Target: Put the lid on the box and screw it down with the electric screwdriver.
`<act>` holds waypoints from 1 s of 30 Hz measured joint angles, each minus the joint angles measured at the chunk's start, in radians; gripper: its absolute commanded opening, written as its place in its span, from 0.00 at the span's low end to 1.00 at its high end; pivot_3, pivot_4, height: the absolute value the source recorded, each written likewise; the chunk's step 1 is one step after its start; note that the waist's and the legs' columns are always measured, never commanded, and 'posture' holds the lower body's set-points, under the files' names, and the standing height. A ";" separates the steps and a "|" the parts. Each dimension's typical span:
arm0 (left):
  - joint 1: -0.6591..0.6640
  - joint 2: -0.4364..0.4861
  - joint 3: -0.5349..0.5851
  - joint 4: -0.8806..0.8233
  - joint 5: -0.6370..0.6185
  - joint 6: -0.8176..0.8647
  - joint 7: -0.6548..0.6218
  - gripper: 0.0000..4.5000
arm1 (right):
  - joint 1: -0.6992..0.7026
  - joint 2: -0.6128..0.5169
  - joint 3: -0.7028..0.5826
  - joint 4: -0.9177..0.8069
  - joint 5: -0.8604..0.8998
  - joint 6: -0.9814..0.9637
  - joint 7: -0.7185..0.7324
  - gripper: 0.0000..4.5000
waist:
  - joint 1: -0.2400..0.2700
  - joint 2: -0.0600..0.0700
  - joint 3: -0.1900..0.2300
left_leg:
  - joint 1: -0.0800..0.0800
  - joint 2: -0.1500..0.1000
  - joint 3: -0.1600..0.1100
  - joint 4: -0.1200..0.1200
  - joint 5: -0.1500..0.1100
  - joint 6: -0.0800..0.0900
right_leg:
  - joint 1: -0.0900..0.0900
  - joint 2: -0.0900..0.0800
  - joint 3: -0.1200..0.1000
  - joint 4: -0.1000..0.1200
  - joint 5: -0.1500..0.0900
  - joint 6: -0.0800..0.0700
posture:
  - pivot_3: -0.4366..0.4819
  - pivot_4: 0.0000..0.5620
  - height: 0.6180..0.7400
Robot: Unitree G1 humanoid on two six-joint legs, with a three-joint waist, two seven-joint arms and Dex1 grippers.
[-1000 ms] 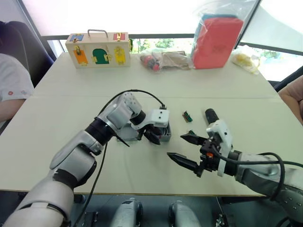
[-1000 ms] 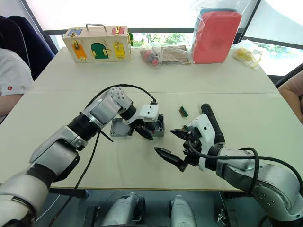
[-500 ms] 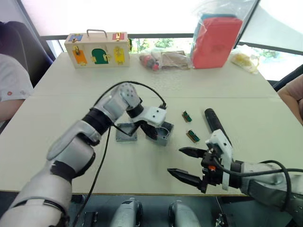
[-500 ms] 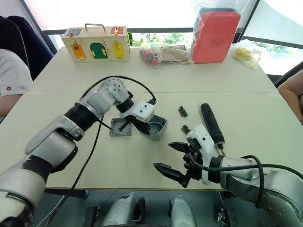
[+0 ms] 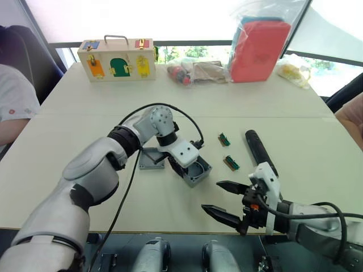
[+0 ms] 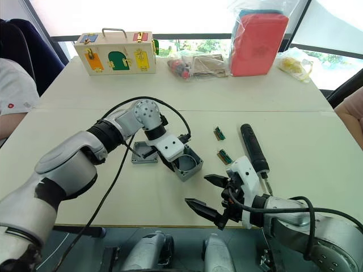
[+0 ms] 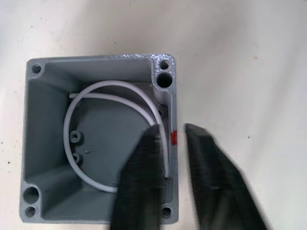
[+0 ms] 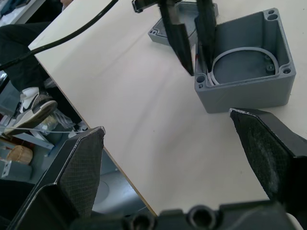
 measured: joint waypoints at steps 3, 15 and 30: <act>-0.002 -0.008 0.039 0.025 0.002 0.001 0.000 0.60 | -0.030 0.000 0.001 0.000 0.007 0.002 -0.011 1.00 | 0.001 -0.001 0.000 | 0.000 0.000 0.000 0.000 0.000 0.000 | 0.000 0.000 0.000 0.000 0.000 0.000 | 0.48 0.27 1.00; -0.016 0.308 0.485 -0.243 0.051 0.979 0.236 0.60 | -0.436 -0.077 0.065 0.084 0.029 -0.019 0.124 1.00 | -0.027 -0.003 0.002 | 0.004 0.000 -0.002 0.001 0.000 0.001 | 0.000 0.003 -0.001 0.007 -0.004 0.006 | 0.48 0.27 1.00; 0.385 0.220 0.828 -0.826 0.027 2.062 0.845 0.60 | -0.637 -0.002 0.383 0.251 -0.448 -0.108 0.415 1.00 | -0.016 -0.004 0.003 | 0.000 -0.003 -0.003 0.005 0.000 -0.001 | -0.001 0.001 0.000 0.010 -0.004 0.008 | 0.48 0.27 1.00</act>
